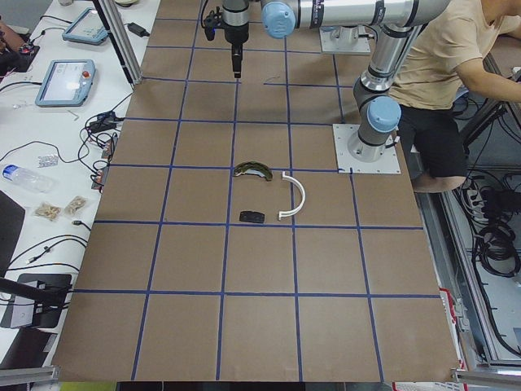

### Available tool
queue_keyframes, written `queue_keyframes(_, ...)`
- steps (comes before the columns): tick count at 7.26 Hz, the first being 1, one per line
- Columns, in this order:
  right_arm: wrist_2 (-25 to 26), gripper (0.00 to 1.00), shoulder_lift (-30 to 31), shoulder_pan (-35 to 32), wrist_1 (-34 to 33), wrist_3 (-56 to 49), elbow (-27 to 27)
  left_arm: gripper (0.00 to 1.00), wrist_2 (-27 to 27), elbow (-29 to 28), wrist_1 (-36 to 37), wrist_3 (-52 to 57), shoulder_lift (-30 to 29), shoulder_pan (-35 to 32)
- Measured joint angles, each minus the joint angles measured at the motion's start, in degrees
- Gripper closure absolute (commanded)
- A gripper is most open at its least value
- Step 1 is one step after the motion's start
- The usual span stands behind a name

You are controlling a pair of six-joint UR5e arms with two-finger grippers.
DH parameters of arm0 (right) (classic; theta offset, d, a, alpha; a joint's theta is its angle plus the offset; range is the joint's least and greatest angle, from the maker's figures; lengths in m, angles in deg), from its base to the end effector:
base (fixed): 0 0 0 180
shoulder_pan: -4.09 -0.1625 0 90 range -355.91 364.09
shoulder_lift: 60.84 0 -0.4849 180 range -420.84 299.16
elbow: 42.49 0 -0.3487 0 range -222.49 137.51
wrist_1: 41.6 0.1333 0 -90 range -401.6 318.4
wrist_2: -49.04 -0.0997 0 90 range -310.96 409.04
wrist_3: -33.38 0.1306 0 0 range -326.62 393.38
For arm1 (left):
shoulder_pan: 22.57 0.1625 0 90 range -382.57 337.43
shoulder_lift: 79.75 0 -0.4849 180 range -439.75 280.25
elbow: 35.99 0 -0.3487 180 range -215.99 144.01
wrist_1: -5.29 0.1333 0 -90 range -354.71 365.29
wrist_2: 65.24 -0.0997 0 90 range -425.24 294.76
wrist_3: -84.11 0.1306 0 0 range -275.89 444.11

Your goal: Place bearing gear from tray to pile

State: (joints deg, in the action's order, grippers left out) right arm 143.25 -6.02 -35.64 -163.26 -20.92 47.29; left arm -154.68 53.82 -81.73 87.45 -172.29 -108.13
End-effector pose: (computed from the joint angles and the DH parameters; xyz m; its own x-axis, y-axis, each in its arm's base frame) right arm -0.4263 -0.5152 0.2233 -0.9974 -0.0722 -0.0040 -0.0723 0.9930 0.0931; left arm -0.0977 -0.4800 0.5031 -0.9998 -0.0191 0.0091 -0.0192 0.9997 -0.0115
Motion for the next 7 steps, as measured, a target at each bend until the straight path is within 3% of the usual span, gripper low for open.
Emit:
queue_keyframes(2, 0.53, 0.89, -0.03, 0.0, -0.09, -0.12, 0.06, 0.0, -0.05, 0.06, 0.03, 0.0, 0.05, 0.01)
queue_keyframes(3, 0.64, 0.96, 0.05, 0.0, 0.1, -0.3, -0.1, 0.0, -0.07, 0.06, 0.0, 0.0, 0.11, 0.03)
queue_keyframes(6, 0.24, 1.0, 1.16, -0.78, 1.58, 0.35, -0.14, 0.0, -0.11, 0.17, -0.01, 0.0, 0.26, -0.03)
queue_keyframes(7, -0.6, 1.0, 2.46, -3.81, 2.33, 2.05, 0.1, 0.0, -0.13, 0.21, -0.05, 0.0, 0.36, -0.04)
